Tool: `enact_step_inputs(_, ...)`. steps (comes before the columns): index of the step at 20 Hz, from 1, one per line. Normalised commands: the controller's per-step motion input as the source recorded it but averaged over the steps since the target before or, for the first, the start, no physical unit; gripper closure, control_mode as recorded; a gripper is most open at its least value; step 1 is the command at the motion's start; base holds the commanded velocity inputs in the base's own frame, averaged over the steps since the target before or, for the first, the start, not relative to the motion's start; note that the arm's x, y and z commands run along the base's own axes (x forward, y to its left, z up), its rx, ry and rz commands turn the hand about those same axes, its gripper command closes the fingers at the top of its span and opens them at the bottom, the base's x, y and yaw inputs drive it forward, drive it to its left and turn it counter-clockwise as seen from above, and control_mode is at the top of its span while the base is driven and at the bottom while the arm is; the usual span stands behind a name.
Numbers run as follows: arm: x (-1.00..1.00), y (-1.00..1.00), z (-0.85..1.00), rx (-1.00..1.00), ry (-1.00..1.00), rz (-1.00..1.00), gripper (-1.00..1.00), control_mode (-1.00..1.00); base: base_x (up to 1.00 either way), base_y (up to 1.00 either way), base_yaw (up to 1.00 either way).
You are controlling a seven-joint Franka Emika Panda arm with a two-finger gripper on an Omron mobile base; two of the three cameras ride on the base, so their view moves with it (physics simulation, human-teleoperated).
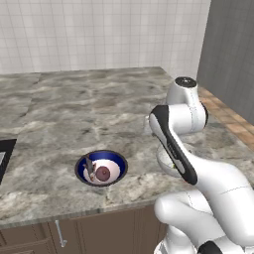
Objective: Place the bowl containing the onion and fish in the microwave. Close the microwave door and press the start button to microwave the meal.
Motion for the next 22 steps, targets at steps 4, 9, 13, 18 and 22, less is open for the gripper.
enact_step_inputs(4,-0.17,0.21,-0.59,0.13,-0.03,-0.35,-1.0,-1.0,0.0,0.0,0.0)
enact_step_inputs(9,-0.08,0.56,-0.35,0.1,0.02,-0.29,-1.0,-1.0,0.0,0.0,0.0)
enact_step_inputs(13,0.0,0.43,-0.15,0.14,0.12,-0.05,-1.0,-1.0,0.0,0.0,0.0)
enact_step_inputs(18,0.06,0.32,-0.25,0.16,0.09,0.02,-1.0,-1.0,0.0,0.0,0.0)
enact_step_inputs(22,0.31,0.33,-0.44,0.06,0.12,0.08,-1.0,-1.0,0.0,0.0,0.0)
